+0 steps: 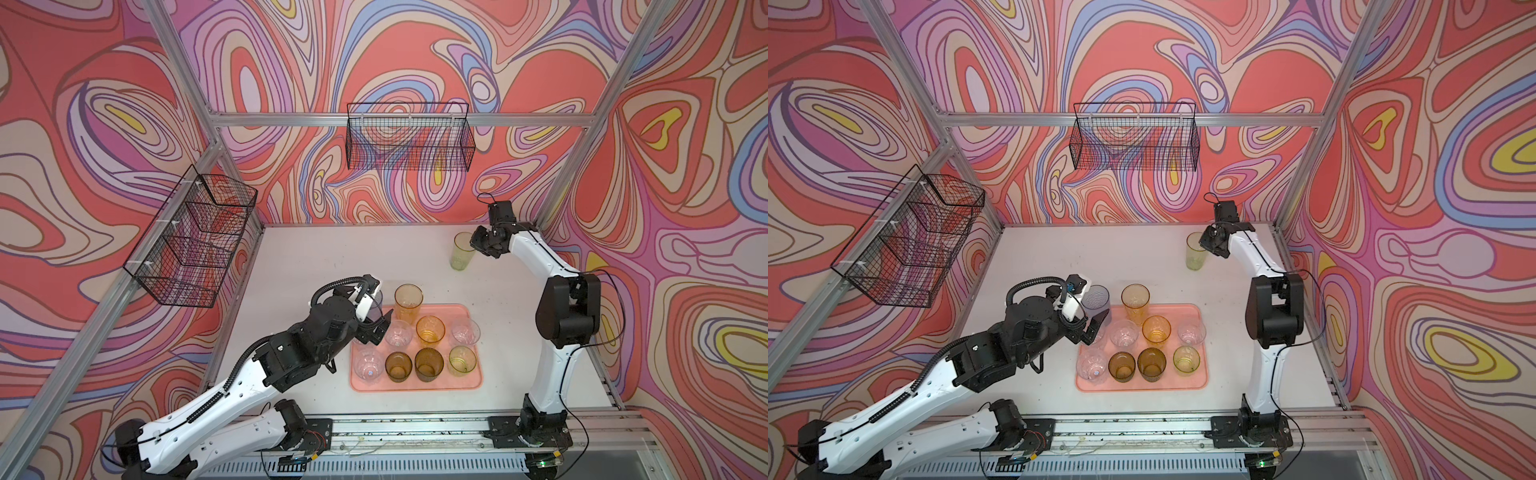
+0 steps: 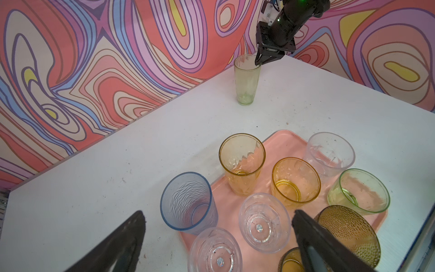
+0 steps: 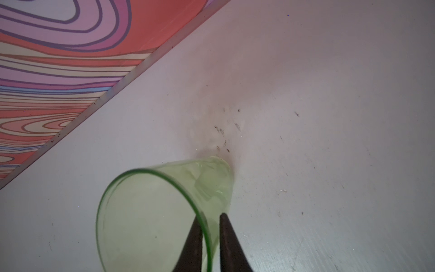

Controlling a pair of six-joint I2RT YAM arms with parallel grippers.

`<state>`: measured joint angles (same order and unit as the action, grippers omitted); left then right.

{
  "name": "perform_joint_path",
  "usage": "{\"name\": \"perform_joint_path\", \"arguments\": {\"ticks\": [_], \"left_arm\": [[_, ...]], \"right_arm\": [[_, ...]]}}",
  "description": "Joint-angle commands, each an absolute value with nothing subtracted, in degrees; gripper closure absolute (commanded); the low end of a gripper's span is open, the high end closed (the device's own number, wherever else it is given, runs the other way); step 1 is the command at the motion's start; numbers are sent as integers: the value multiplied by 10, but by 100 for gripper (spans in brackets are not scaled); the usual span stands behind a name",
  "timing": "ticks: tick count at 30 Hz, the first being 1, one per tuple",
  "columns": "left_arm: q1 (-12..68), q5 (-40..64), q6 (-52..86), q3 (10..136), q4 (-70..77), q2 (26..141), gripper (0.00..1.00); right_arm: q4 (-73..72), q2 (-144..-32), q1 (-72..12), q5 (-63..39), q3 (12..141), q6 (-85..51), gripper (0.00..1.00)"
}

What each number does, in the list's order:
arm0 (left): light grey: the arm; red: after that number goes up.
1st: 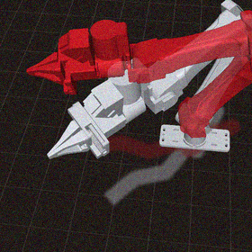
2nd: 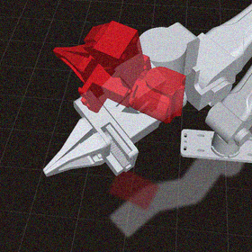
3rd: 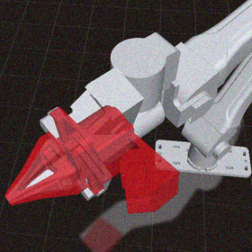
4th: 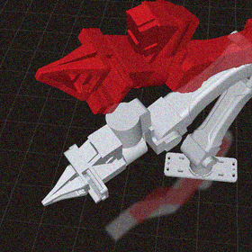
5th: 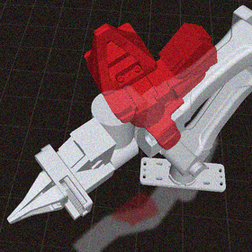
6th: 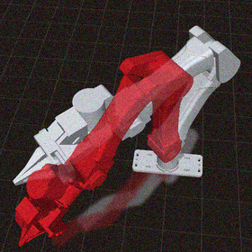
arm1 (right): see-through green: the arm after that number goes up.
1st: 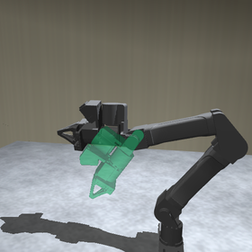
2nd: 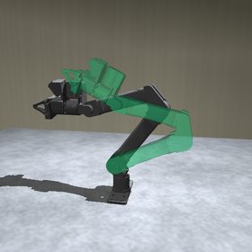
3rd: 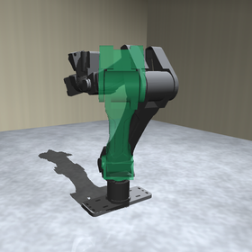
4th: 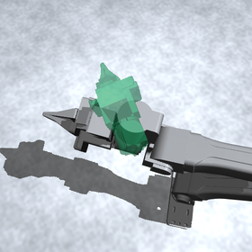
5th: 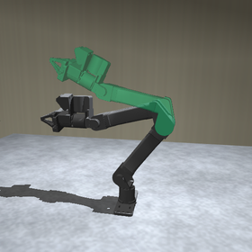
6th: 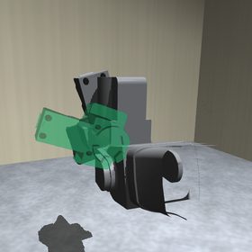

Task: Place the glasses into the tray
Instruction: Pick up the glass from the top-right of the table.

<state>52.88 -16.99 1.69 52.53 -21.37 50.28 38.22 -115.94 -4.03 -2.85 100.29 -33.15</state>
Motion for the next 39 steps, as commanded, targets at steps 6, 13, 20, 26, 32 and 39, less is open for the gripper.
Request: {"name": "perform_joint_path", "arguments": {"ticks": [6,13,20,26,32,39], "left_arm": [[529,-177,13,544,-229,505,0],[530,-177,15,545,-229,504,0],[529,-176,16,546,-230,504,0],[529,-173,15,546,-230,502,0],[529,-171,17,546,-230,501,0],[529,-169,17,546,-229,501,0]], "right_arm": [[399,-1163,-37,-29,1009,-323,94],[401,-1153,-37,-24,1006,-319,100],[401,-1143,-37,-29,1003,-318,100],[397,-1124,-37,-31,990,-315,100],[386,-1097,-37,-42,969,-315,100],[385,-1068,-39,-51,955,-310,100]]}}
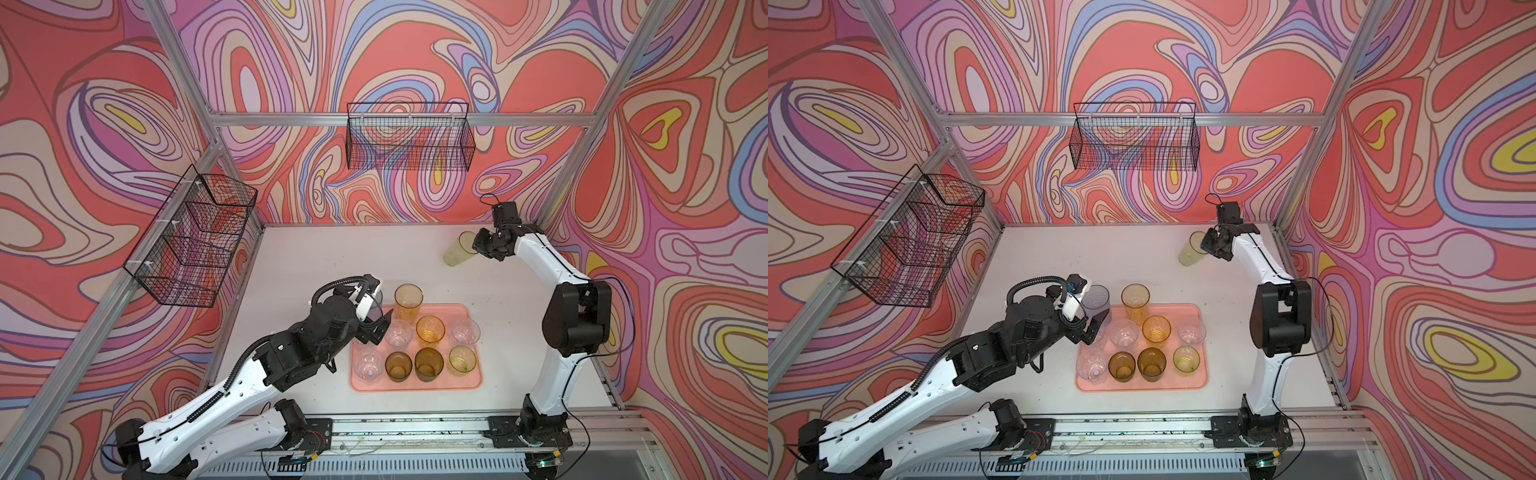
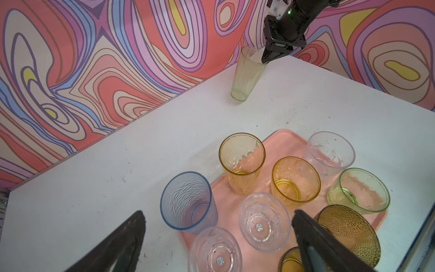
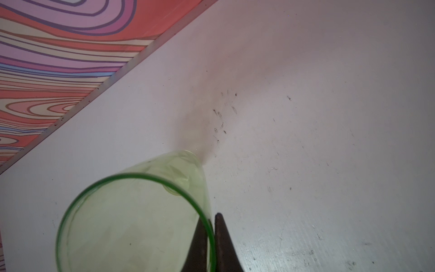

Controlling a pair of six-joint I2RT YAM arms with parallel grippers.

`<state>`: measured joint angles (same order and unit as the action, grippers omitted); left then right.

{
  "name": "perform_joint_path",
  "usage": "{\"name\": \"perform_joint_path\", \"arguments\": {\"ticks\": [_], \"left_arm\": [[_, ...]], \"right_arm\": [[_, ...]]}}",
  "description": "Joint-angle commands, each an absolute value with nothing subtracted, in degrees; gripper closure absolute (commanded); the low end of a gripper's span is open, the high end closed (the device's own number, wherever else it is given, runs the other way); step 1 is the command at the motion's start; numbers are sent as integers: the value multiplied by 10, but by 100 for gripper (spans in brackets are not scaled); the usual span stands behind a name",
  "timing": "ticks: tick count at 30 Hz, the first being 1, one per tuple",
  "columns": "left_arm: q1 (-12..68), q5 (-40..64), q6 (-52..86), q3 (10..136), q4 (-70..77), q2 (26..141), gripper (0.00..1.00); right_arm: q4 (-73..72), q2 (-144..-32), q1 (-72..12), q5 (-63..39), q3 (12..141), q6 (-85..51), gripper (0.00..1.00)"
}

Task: Place the glasses into the tray
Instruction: Pick up the glass from the top-right of the table.

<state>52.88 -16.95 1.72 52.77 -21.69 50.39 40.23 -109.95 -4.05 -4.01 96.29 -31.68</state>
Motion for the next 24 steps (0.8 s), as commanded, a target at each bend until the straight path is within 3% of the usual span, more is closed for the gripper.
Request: {"name": "perform_joint_path", "arguments": {"ticks": [1,24], "left_arm": [[529,-169,17,546,-230,501,0],[529,-167,17,548,-231,499,0]], "right_arm": [[385,-1063,-40,-53,953,-309,100],[462,-949,-141,-9,893,-257,100]]}}
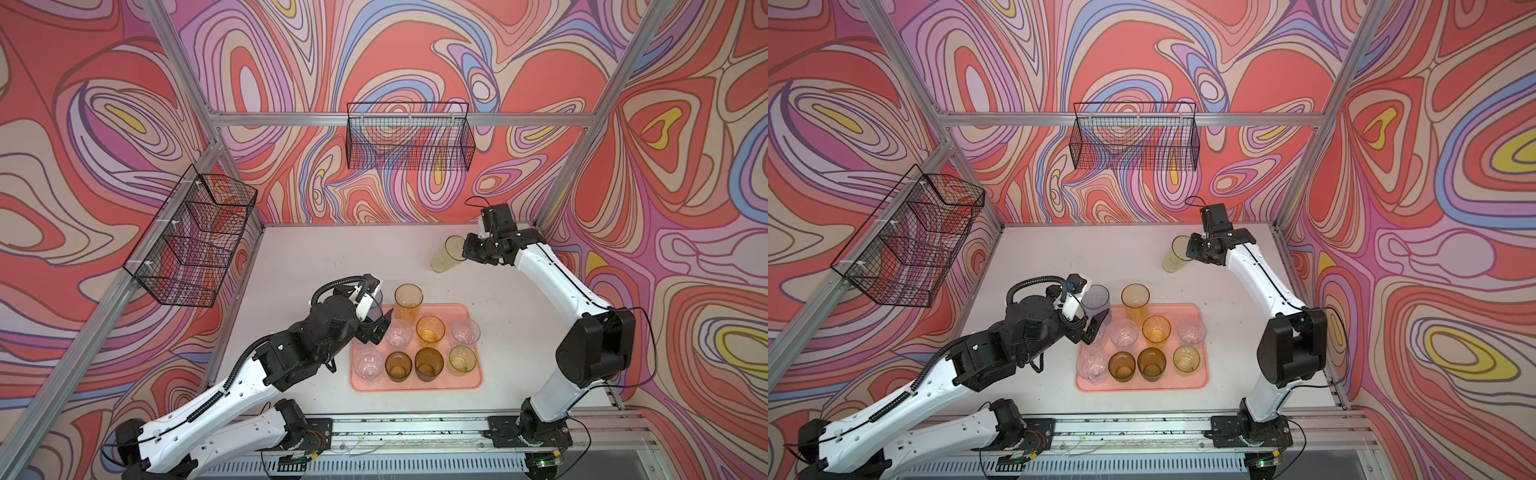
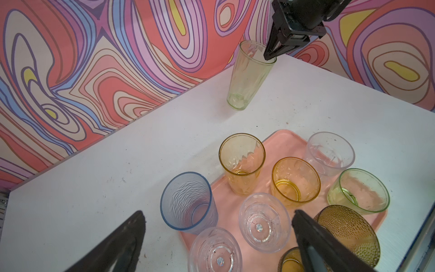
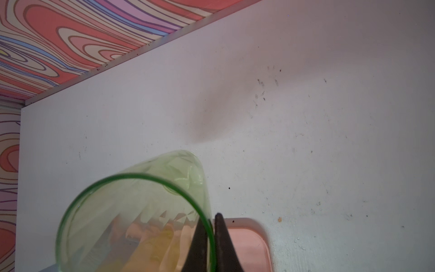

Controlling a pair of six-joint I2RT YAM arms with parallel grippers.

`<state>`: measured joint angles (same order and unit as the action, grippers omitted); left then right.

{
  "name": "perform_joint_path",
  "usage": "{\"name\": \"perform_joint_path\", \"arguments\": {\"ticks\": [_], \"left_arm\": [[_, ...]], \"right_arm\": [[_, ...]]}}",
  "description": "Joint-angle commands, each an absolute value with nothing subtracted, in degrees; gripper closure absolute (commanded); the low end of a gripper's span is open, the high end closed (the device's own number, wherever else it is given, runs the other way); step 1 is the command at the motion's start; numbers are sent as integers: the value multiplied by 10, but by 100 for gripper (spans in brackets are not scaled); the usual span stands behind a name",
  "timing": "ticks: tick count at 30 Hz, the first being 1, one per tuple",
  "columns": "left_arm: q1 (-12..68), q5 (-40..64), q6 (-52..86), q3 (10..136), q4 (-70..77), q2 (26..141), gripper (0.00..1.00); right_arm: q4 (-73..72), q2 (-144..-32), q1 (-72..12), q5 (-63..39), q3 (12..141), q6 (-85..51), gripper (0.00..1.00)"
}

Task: Place the glasses into the tray
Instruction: Pick up the glass from the top-right of the table, then place the glass on the tray.

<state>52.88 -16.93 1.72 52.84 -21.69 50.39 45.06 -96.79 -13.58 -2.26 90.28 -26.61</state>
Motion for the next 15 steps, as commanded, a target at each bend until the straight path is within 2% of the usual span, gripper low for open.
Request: {"name": "perform_joint_path", "arguments": {"ticks": [1,15], "left_arm": [[529,-167,17,548,-232,499,0],[529,-169,17,548,-233,495,0]], "right_arm": [[464,-945,-144,-7,890,-257,100],[508,-903,-198,12,872,-252,100]]}}
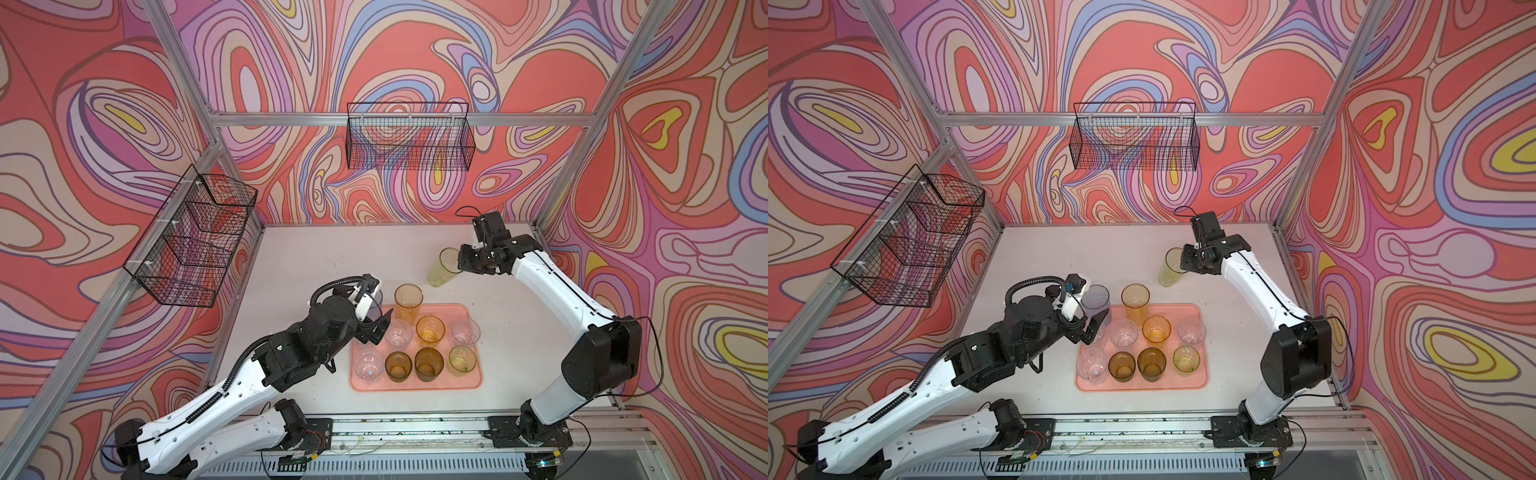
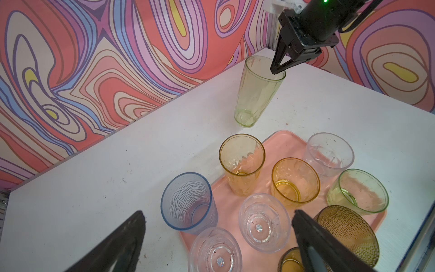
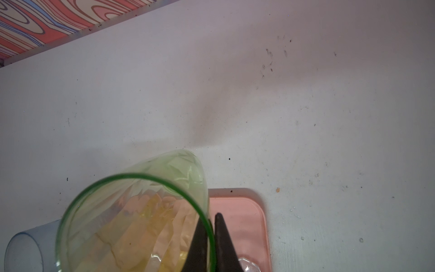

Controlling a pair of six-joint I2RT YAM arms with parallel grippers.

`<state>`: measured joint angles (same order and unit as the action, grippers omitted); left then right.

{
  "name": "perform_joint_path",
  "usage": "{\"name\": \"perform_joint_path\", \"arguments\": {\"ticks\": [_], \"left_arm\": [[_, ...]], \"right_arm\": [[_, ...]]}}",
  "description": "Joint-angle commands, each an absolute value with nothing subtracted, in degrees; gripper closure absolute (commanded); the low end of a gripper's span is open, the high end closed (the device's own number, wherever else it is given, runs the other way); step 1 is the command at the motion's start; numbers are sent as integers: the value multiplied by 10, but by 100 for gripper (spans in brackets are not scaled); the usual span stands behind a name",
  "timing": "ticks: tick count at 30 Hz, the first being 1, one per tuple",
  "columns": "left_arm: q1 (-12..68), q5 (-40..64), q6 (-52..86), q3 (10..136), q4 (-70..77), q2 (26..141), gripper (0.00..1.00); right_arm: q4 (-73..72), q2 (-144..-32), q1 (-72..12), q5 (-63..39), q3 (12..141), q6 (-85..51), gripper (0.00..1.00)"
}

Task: Place the glasses into the tray
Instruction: Place the glass on the tray.

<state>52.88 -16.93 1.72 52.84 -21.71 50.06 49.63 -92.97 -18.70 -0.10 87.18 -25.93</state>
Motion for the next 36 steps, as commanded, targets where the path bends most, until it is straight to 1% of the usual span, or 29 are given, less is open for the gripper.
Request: {"name": "perform_joint_path", "arguments": {"ticks": [1,13,19,26,36], "left_arm": [[529,-169,17,548,-233,494,0],[529,-160,28,556,-241,495,0],[529,-119,57,567,-251,495,0],[529,-69,84,625,-327,517,0],[530,-22,128,652,-372,549,0]], "right_arm": [[514,-900,-202,16,873,-251,100],[573,-873,-220,49,879,-234,100],[597,-863,-222,49,883,-223,100],[632,-866,-224,49,891,-203,100],[651,-874,-227,60,890,-192,100]]}}
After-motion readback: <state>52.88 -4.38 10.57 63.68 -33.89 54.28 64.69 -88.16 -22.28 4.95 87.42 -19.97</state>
